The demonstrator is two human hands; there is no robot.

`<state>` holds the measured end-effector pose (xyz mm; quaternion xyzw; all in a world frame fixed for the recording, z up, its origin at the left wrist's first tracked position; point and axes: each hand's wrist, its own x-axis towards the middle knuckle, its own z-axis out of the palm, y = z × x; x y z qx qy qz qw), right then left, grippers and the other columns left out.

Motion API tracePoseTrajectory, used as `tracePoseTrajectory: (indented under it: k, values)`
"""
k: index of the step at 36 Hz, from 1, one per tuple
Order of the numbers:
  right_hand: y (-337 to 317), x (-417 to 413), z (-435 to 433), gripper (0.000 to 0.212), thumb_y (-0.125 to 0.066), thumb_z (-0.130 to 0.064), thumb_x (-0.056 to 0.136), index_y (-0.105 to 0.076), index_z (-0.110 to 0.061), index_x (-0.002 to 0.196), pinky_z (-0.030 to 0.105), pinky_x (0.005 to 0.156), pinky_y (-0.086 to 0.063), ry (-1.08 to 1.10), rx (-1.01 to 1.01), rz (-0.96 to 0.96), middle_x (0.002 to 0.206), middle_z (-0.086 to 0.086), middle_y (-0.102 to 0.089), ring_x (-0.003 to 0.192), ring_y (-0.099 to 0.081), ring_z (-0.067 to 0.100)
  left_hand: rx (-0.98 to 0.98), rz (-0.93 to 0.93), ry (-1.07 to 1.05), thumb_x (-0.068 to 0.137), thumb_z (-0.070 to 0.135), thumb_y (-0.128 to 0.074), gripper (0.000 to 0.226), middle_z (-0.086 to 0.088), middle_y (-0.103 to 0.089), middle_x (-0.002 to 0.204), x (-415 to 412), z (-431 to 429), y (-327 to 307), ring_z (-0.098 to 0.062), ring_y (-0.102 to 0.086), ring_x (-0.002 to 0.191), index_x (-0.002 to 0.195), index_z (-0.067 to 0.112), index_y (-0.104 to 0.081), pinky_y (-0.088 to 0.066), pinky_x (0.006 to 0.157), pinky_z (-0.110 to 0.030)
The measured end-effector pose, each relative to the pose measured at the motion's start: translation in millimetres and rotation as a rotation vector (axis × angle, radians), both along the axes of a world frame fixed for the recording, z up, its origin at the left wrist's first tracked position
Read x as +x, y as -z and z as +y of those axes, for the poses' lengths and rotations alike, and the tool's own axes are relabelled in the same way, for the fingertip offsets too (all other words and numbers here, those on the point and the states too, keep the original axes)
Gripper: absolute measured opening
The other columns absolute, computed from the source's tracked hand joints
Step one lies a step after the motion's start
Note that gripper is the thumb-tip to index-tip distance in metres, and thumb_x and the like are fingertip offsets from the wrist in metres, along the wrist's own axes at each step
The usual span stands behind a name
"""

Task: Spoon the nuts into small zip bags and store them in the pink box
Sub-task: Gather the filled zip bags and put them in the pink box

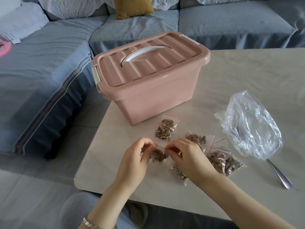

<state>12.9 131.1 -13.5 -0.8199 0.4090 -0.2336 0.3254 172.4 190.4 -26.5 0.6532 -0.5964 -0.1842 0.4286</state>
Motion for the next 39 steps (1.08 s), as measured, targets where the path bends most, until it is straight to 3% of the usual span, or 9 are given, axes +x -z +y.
tracePoseTrajectory:
  k: [5,8,11,14,18,25,30,34,39]
  values:
    - [-3,-6,1,0.014,-0.06,-0.026,0.089,-0.069,-0.016,0.092,0.023,0.073,-0.045,-0.035,0.044,0.038,0.085,-0.002,-0.063,0.077,-0.056,0.011,0.039,0.111,-0.052,0.091,0.028,-0.051,0.013,0.001,-0.069,0.077,0,-2,12,-0.013,-0.064,0.074,0.078,0.029,-0.054,-0.049,0.067,-0.026]
    - [-4,-11,0,0.017,-0.058,-0.031,0.09,-0.068,-0.017,0.089,0.022,0.064,-0.045,-0.037,0.109,0.1,0.07,-0.004,-0.062,0.061,-0.054,0.008,0.075,0.202,-0.042,0.094,0.032,-0.049,0.016,-0.002,-0.068,0.08,-5,-4,17,-0.02,-0.066,0.078,0.079,0.026,-0.053,-0.051,0.069,-0.033]
    - [-7,-15,-7,0.024,-0.056,-0.041,0.087,-0.063,-0.02,0.077,0.016,0.054,-0.041,-0.037,0.151,0.203,0.058,-0.009,-0.054,0.051,-0.049,0.004,0.135,0.24,0.009,0.094,0.02,-0.051,0.019,0.008,-0.063,0.071,-7,-11,16,-0.008,-0.057,0.067,0.076,0.027,-0.052,-0.047,0.065,-0.025]
    - [-11,-19,-26,0.035,-0.052,-0.048,0.087,-0.049,-0.026,0.06,0.026,0.057,-0.042,0.01,0.126,0.265,0.06,-0.006,-0.054,0.055,-0.05,0.011,0.248,0.242,0.091,0.093,0.01,-0.053,0.024,0.017,-0.059,0.064,-5,-22,13,-0.003,-0.053,0.062,0.076,0.027,-0.052,-0.044,0.066,-0.023]
    - [-11,-16,-68,0.022,-0.053,-0.035,0.091,-0.064,-0.017,0.098,0.03,0.073,-0.051,0.13,0.105,0.177,0.09,0.0,-0.066,0.078,-0.06,0.015,0.389,0.18,0.224,0.093,0.012,-0.052,0.019,0.013,-0.063,0.065,-13,-37,4,0.003,-0.057,0.062,0.078,0.023,-0.054,-0.04,0.065,-0.01]
    - [8,23,-119,0.045,-0.047,-0.038,0.094,-0.042,-0.018,0.135,0.035,0.088,-0.044,0.192,0.151,0.389,0.13,0.009,-0.048,0.112,-0.052,0.026,0.369,0.132,0.173,0.093,0.024,-0.052,0.013,0.021,-0.06,0.098,-14,-40,7,0.007,-0.057,0.095,0.102,0.034,-0.053,-0.041,0.079,-0.003]
    - [18,39,-125,0.029,-0.052,-0.023,0.093,-0.062,-0.002,0.11,0.028,0.078,-0.042,0.221,0.28,0.408,0.115,0.015,-0.059,0.102,-0.057,0.029,0.319,0.06,0.144,0.094,0.021,-0.052,0.024,0.017,-0.058,0.112,2,-27,10,0.01,-0.054,0.102,0.112,0.037,-0.048,-0.041,0.085,-0.005]
    - [18,36,-120,0.018,-0.057,-0.019,0.09,-0.065,-0.004,0.099,0.028,0.071,-0.043,0.219,0.317,0.266,0.099,0.011,-0.065,0.086,-0.058,0.024,0.25,0.078,0.09,0.093,0.022,-0.054,0.027,0.021,-0.057,0.113,13,-25,10,0.015,-0.051,0.104,0.109,0.042,-0.046,-0.039,0.082,-0.002]
    - [-3,16,-99,0.009,-0.062,-0.014,0.087,-0.067,-0.007,0.09,0.026,0.069,-0.041,0.099,0.069,0.12,0.085,0.003,-0.061,0.079,-0.056,0.019,0.147,0.154,-0.023,0.086,0.013,-0.063,0.034,0.024,-0.053,0.111,15,-40,2,0.009,-0.053,0.102,0.108,0.035,-0.049,-0.037,0.086,-0.001]
